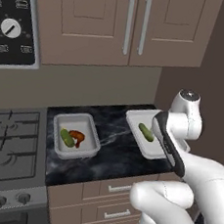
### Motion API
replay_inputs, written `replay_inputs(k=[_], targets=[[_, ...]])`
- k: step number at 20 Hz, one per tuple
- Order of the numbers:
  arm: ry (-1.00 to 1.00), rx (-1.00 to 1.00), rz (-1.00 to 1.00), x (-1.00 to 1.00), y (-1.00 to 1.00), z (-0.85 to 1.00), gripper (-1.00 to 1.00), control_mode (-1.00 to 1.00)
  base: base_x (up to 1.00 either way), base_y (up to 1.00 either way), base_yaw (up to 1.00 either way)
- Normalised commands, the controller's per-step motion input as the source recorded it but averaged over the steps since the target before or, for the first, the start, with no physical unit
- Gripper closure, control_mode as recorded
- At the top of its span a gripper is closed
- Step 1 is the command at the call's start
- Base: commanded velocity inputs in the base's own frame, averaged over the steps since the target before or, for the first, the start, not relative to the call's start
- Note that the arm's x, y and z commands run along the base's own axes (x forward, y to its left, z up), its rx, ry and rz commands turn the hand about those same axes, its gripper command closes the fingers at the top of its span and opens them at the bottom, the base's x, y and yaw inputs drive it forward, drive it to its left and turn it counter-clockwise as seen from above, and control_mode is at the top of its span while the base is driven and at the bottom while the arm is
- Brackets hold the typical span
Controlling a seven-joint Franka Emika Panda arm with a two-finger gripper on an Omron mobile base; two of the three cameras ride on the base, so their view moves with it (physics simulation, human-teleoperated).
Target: Place one cucumber and one chicken drumstick in each tupperware on the nearby counter, to pack two identical lunches.
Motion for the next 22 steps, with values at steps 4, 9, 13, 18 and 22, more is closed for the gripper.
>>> replay_inputs(k=[4, 9, 13, 18, 22], targets=[[0.02, 0.0, 0.0, 0.47, -0.19, -0.02, 1.0, -1.0, 0.0, 0.0, 0.0], [0.01, 0.0, 0.0, 0.45, -0.15, -0.1, 1.0, -1.0, 0.0, 0.0, 0.0], [0.0, 0.0, 0.0, 0.41, -0.09, -0.24, 1.0, -1.0, 0.0, 0.0, 0.0], [0.0, 0.0, 0.01, 0.35, 0.0, -0.38, 1.0, -1.0, 0.0, 0.0, 0.0], [0.0, 0.0, 0.0, 0.38, -0.01, -0.3, 1.0, -1.0, 0.0, 0.0, 0.0]])
